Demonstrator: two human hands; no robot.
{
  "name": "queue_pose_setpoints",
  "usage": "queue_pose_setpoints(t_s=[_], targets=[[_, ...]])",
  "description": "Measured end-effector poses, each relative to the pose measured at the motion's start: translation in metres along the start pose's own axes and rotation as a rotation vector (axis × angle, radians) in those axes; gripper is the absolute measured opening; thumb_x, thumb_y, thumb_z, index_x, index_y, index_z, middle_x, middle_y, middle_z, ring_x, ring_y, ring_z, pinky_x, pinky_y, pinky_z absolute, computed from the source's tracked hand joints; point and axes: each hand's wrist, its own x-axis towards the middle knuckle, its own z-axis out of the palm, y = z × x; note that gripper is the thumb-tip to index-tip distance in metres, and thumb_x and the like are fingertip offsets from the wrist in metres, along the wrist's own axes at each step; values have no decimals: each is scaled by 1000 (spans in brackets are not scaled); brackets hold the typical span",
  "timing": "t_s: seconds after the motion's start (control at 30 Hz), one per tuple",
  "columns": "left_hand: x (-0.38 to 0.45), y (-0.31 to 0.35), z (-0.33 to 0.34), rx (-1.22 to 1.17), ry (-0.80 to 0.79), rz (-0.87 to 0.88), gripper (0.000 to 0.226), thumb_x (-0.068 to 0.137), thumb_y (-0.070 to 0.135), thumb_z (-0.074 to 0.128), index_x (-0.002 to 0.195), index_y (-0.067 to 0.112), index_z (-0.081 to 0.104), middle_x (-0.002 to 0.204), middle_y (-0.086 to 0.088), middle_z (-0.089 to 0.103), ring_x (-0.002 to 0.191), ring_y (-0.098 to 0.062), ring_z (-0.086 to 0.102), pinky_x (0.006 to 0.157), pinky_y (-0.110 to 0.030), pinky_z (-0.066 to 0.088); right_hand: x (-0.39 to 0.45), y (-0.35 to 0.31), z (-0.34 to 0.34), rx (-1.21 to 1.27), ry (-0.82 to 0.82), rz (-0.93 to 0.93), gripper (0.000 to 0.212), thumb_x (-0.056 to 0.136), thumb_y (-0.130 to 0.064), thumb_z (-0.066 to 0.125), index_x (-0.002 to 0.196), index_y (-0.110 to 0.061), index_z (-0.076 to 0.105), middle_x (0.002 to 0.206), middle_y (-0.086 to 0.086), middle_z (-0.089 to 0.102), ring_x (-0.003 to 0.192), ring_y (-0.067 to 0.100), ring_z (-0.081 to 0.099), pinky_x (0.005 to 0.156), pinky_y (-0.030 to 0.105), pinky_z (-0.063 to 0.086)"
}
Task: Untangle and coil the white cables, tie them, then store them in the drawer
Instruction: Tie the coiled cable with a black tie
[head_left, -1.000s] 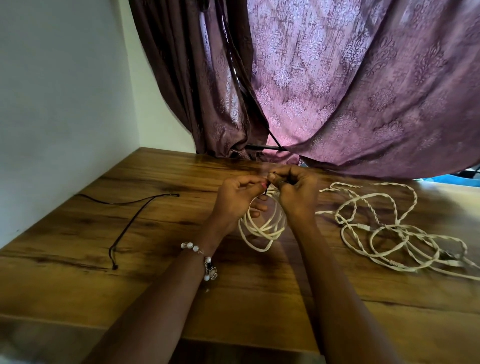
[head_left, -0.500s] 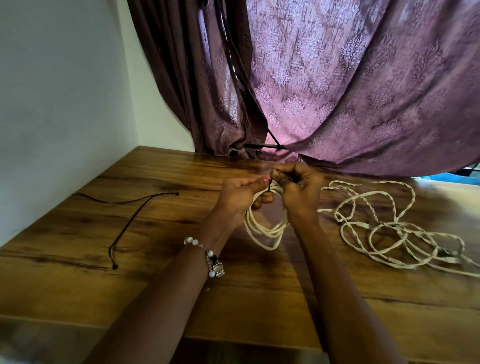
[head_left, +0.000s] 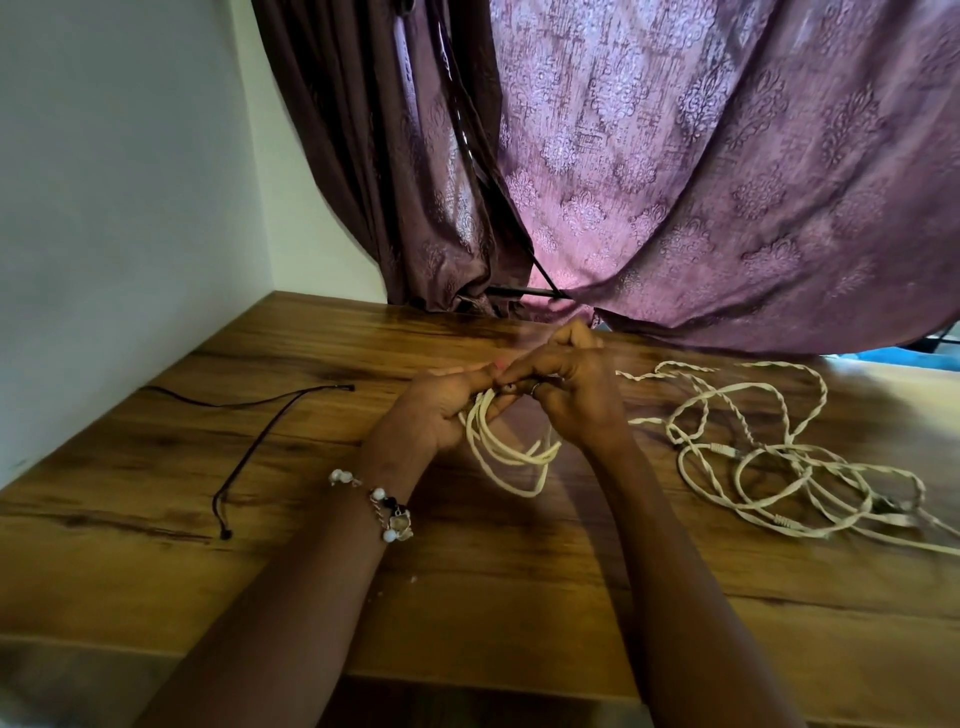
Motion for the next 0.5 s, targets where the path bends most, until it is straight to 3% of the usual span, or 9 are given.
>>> queue_pose_setpoints(t_s=[0.17,0.27,0.3,0.37,0.43,0.5], targets=[[3,3,-2,120,20,38,6,79,-2,70,85,-3,67,61,-14,68,45,-17,63,41,-20,51,-3,13,-3,60,-86,25,15,72,-24,71,85,-21,78,77,-10,73,81,12,41,71,27,39],[4,-3,-1,177,46,130,5,80,-1,70,76,1,69,53,-9,65,37,-11,55,39,-17,47,-5,13,-9,239,-204,204,22,69,-5,79,89,-13,77,83,-7,69,86,17,53,73,22,47],[5,-5,0,176,36,158,7,80,-2,69,74,1,69,52,-9,64,36,-10,54,39,-16,47,-4,11,-12,379,-191,292,22,70,1,77,89,-10,76,84,-4,69,87,16,59,75,22,50],[5,-8,2,177,-1,219,9,79,-3,69,72,2,70,54,-11,64,39,-11,54,43,-18,47,-3,5,-14,629,-15,432,21,76,6,71,88,-11,75,86,0,73,85,15,66,79,27,55],[6,-10,3,195,-35,275,5,78,-3,71,75,1,72,59,-14,65,44,-13,55,47,-18,48,-1,4,-12,747,137,578,14,86,-2,64,90,-11,73,85,2,74,83,19,68,79,33,56],[6,-11,2,220,-73,339,8,77,-5,71,84,-1,71,62,-13,67,47,-13,58,48,-17,50,-1,6,-10,770,55,731,18,92,-13,57,84,-11,74,80,8,73,76,24,66,76,39,56]])
